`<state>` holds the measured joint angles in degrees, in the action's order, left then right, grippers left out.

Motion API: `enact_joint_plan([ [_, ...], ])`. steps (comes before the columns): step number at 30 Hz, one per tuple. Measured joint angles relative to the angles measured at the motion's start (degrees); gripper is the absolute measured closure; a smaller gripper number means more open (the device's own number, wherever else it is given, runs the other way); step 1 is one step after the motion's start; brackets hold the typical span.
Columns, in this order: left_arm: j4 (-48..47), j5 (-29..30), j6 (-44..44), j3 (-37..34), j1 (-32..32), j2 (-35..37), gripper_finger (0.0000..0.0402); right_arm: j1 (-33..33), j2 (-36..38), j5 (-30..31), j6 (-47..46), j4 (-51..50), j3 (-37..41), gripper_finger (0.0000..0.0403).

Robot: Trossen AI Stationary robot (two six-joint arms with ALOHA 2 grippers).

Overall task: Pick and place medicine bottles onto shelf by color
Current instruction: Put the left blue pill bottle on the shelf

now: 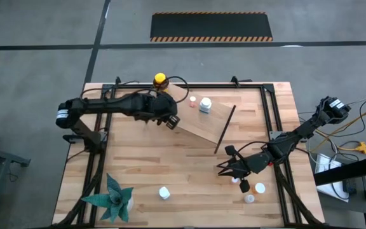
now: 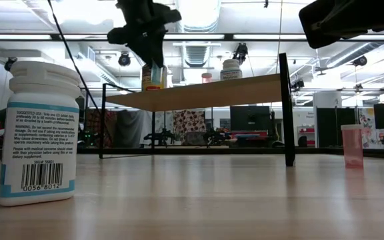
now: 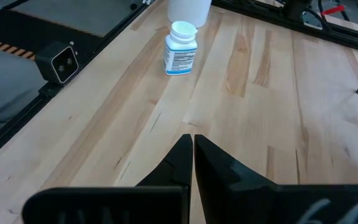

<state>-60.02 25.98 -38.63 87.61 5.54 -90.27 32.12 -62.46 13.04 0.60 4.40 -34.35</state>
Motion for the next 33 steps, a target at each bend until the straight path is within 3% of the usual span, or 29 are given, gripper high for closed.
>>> enact_joint_plan([
  [16,7.3,1.1,-0.1,-3.0,0.0,-0.3,0.0315,0.0,0.0,0.0,-1.1,-1.0,0.0,0.0394],
  [33,7.5,1.2,-1.6,-4.8,0.0,-0.4,0.0315,0.0,0.0,0.0,-1.1,-1.2,0.0,0.0394],
])
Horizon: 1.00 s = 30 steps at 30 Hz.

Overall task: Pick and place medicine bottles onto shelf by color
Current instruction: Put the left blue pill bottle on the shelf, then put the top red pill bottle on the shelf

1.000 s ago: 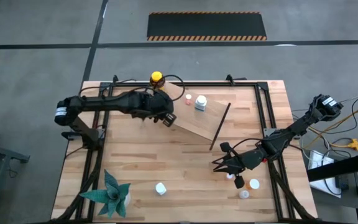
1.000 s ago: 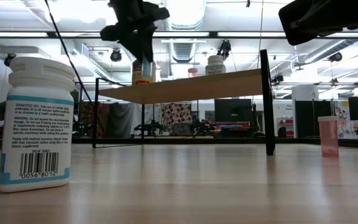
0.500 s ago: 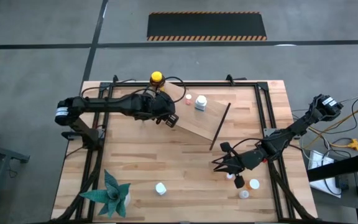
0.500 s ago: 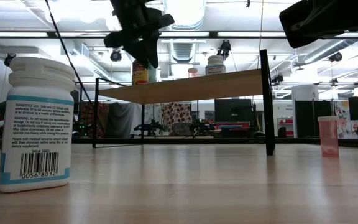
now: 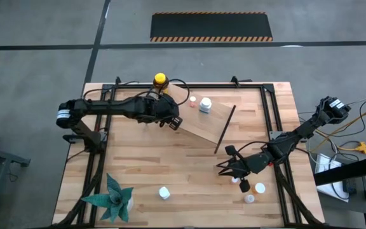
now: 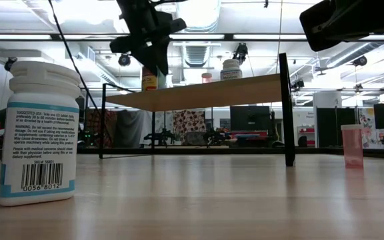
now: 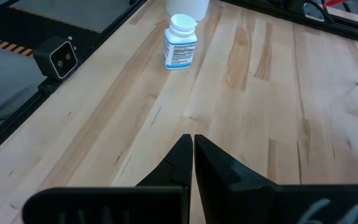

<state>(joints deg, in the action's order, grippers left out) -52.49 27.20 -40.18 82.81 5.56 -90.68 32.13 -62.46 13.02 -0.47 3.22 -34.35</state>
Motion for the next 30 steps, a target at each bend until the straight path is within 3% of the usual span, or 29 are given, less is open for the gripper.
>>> enact_joint_plan([
  [15,2.0,0.4,0.1,-1.7,0.0,0.1,0.0312,0.0,0.0,0.0,0.0,0.0,0.0,0.0394],
  [26,2.4,-0.2,1.6,-1.9,0.0,0.5,0.0222,0.0,0.0,0.0,0.0,0.0,0.0,0.0394],
  [30,2.1,-4.2,1.6,-0.7,0.0,2.2,0.0207,0.0,0.0,0.0,-0.2,0.0,0.0,0.0394],
])
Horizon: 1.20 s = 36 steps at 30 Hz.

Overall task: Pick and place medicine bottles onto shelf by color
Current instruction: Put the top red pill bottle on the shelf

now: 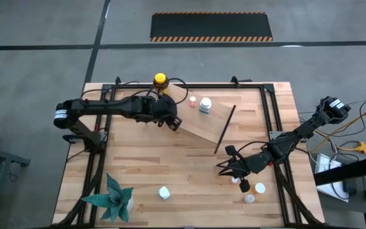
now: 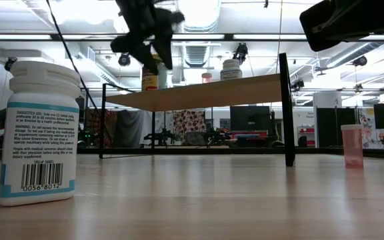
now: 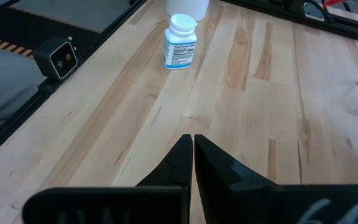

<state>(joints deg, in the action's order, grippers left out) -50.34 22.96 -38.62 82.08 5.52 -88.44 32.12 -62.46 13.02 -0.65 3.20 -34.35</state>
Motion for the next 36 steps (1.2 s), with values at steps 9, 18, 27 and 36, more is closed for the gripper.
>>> enact_joint_plan([
  [9,5.7,2.3,-1.3,0.1,-8.7,4.5,0.0205,0.0,0.0,0.0,-0.3,0.0,0.0,0.0394],
  [18,16.9,12.4,-1.5,-2.2,-24.9,2.0,0.0205,0.0,0.0,0.0,-1.0,0.0,0.0,0.0394],
  [27,40.9,16.8,5.2,-11.7,-35.0,-5.7,0.0205,0.0,0.0,0.0,-0.9,-0.4,0.0,0.0394],
  [36,51.2,14.1,12.5,-14.9,-37.9,-8.5,0.0205,0.0,0.0,0.0,-1.1,-0.4,0.0,0.0394],
])
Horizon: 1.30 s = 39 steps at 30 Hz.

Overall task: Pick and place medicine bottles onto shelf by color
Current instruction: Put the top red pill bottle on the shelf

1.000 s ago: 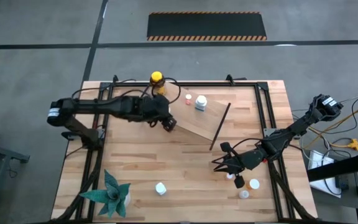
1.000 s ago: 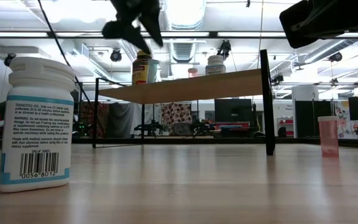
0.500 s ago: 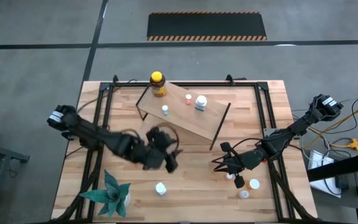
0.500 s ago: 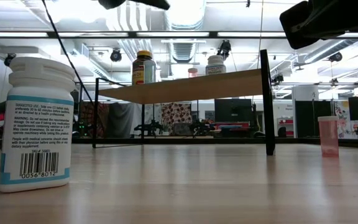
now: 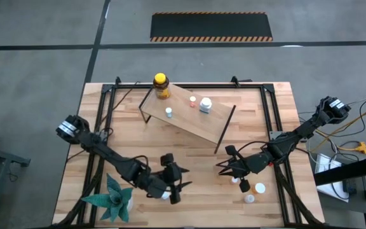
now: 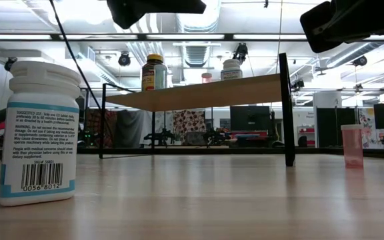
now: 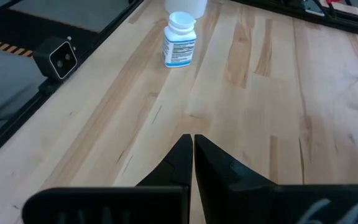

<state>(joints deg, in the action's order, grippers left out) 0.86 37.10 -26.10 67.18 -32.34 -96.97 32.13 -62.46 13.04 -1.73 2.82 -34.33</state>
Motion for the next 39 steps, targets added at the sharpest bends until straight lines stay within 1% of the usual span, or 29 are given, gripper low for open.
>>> enact_joint_plan([
  [3,-1.2,-0.4,3.2,-0.1,-0.4,1.5,0.0205,0.0,0.0,0.0,-1.3,0.6,0.0,0.0391],
  [6,-2.3,-0.4,6.1,0.0,-0.8,3.0,0.0205,0.0,-1.1,0.0,-1.4,2.9,0.0,0.0373],
  [10,-3.7,-0.5,8.9,-0.4,-0.8,4.2,0.0205,0.0,-3.1,0.0,-1.4,6.7,0.0,0.0332],
  [14,-3.5,-0.5,12.5,-0.8,-0.8,5.1,0.0205,0.0,-4.0,0.0,-3.0,6.6,-1.0,0.0285],
  [18,-3.6,-0.5,13.4,-0.9,-0.8,5.2,0.0205,0.0,-4.3,0.0,-4.0,6.5,-2.4,0.0254],
  [23,-3.5,-0.5,13.0,-0.9,-0.8,5.3,0.0205,0.0,-6.5,0.0,-1.7,7.1,-5.2,0.0247],
  [30,-3.5,-0.4,15.2,-1.0,-0.8,5.1,0.0205,0.0,-13.1,0.0,1.3,6.2,-10.4,0.0246],
  [33,-3.5,-0.5,16.0,-1.0,-0.8,5.1,0.0205,0.0,-14.7,0.0,-1.0,2.7,-13.3,0.0245],
  [36,-3.5,-0.5,16.0,-1.0,-0.8,5.1,0.0205,0.0,-15.5,-0.3,-4.8,-4.8,-17.1,0.0239],
  [39,-3.6,-0.5,16.9,-1.0,-0.8,5.2,0.0205,0.2,-15.7,-1.5,-9.1,-14.4,-21.5,0.0222],
])
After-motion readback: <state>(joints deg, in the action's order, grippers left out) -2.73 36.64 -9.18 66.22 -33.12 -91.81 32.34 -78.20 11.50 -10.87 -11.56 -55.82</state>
